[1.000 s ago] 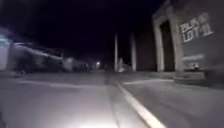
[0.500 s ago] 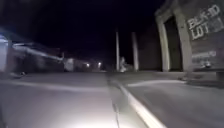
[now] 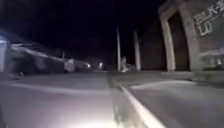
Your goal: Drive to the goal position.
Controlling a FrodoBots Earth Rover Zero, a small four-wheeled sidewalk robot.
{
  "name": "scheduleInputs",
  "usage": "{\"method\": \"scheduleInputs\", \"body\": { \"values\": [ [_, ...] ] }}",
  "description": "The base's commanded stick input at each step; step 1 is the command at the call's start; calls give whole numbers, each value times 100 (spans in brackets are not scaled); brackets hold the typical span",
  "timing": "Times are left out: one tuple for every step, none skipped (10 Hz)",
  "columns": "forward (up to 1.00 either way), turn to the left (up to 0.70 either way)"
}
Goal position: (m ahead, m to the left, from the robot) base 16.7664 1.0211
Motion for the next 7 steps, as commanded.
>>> {"method": "scheduleInputs", "body": {
  "values": [
    [70, 0],
    [70, 0],
    [70, 16],
    [70, 26],
    [70, 31],
    [70, 21],
    [70, 0]
  ]
}}
